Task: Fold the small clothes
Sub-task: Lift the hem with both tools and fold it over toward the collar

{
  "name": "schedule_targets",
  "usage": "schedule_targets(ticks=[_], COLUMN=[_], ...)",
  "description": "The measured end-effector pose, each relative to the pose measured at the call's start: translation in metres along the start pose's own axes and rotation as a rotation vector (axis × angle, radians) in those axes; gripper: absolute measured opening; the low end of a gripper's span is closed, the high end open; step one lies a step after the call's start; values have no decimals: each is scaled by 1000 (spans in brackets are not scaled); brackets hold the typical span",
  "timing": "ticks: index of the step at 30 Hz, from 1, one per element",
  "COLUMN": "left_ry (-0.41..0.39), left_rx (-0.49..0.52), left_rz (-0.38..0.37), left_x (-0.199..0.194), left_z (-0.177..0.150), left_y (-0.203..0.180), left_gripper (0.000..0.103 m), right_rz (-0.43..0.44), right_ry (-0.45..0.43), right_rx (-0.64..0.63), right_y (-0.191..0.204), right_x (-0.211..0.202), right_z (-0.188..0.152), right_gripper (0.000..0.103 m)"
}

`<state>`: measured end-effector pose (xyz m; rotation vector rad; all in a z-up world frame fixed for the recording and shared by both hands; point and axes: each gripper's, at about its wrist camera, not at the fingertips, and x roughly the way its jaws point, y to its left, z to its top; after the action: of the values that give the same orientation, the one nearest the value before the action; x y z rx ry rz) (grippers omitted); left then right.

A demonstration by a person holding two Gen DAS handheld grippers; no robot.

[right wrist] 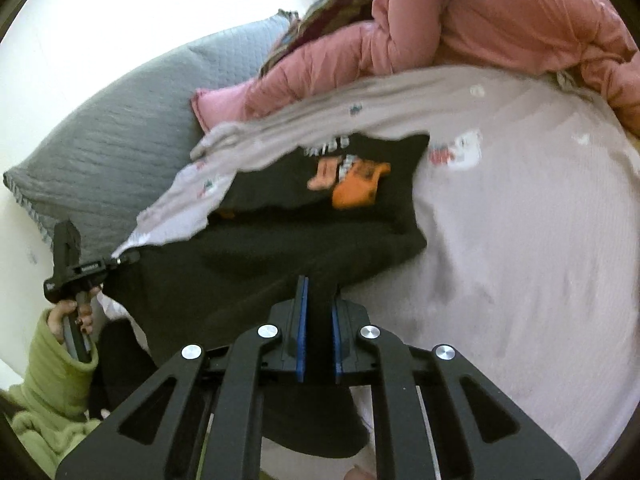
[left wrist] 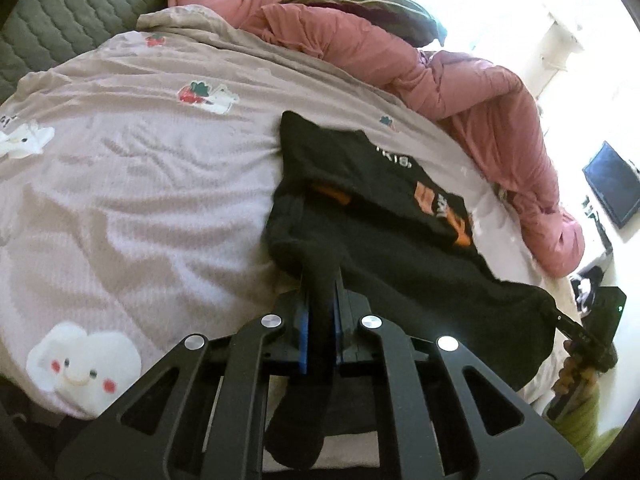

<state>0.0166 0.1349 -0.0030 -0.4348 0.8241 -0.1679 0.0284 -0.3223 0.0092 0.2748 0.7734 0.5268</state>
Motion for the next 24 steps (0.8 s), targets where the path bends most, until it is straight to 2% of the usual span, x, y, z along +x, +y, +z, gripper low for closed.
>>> schedule_targets(ticks=[6, 13, 24], left_ry=[-36, -65, -67], left_rx=[-26, -42, -66], left_rz=[-24, -42, -54], left_x=[5, 23, 58], left_z=[30, 67, 103], left_y=[-1, -2, 1], left_gripper=[3, 3, 3], right_rz=[-13, -44, -97], right_ry=[-76, -116, -105], right_rx=[6, 51, 78], right_y=[-7, -20, -38], right_x=[1, 15, 47], right_z=[32, 60, 93], right_gripper=[9, 9, 9])
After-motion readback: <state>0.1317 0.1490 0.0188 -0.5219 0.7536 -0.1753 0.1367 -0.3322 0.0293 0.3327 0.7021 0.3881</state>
